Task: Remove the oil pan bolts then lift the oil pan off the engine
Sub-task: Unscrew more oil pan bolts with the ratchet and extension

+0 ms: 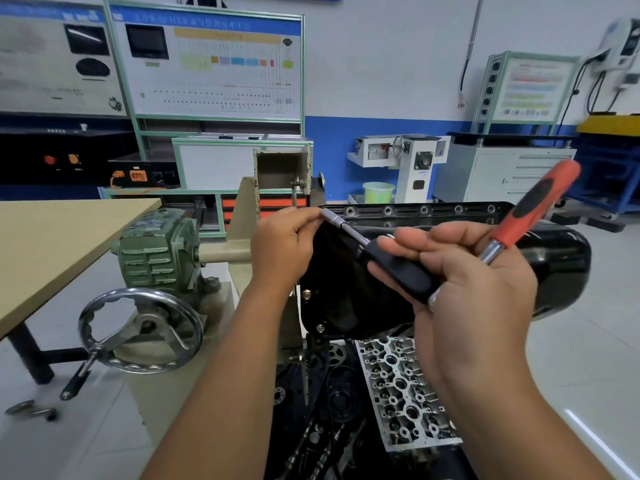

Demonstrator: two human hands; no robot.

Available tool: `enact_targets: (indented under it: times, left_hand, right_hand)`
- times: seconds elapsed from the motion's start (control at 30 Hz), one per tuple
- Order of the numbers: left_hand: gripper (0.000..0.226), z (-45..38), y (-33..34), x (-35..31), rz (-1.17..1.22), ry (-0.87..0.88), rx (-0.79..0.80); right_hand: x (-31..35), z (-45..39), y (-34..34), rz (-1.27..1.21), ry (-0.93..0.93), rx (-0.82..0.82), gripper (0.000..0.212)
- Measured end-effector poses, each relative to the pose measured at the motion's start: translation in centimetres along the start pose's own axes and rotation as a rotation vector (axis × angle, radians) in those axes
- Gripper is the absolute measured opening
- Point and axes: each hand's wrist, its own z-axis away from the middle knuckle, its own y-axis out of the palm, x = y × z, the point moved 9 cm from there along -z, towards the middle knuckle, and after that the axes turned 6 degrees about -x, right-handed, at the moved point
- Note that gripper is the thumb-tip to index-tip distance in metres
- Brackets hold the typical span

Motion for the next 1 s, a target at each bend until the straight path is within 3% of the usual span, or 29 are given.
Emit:
enact_targets:
  times: [0.17,0.47,0.63,0.7,0.87,0.93,1.0]
  left_hand:
    - [0.012,-0.1,0.0,1.4,0.073,-0.087,-0.06]
    - [0.017,0.9,-1.2,1.9,0.211,-0.148,-0.082]
    - [0.025,2.1,-0.4,2.3,0.252,-0.279,-0.063]
    - [0.028,2.5,-0.2,2.2,0.257,-0.312,-0.052]
    - [0.038,3.4,0.2,1.6,0.25,-0.385,-0.001]
    - [0.041,4.2,0.2,1.2,0.292,-0.458,-0.005]
    - [0.041,4.7,-0.4,-0.8,0.33,-0.416,-0.013]
  right_hand:
    - [-0.1,-0.2,1.2,0.108,-0.015,-0.002,0.031]
    - [-0.1,-1.3,2.9,0.222,-0.045,-0.017,0.035]
    - [-0.4,-1.2,3.3,0.279,-0.072,0.009,0.032]
    - [0.0,-1.3,3.8,0.449,-0.135,0.045,0.03]
    - [1.6,0.3,8.6,1.329,-0.465,0.384,0.027]
    - [2.0,0.8,9.8,1.48,-0.49,0.469,0.02]
    - [2.3,0.4,9.7,1.446,-0.39,0.454,0.015]
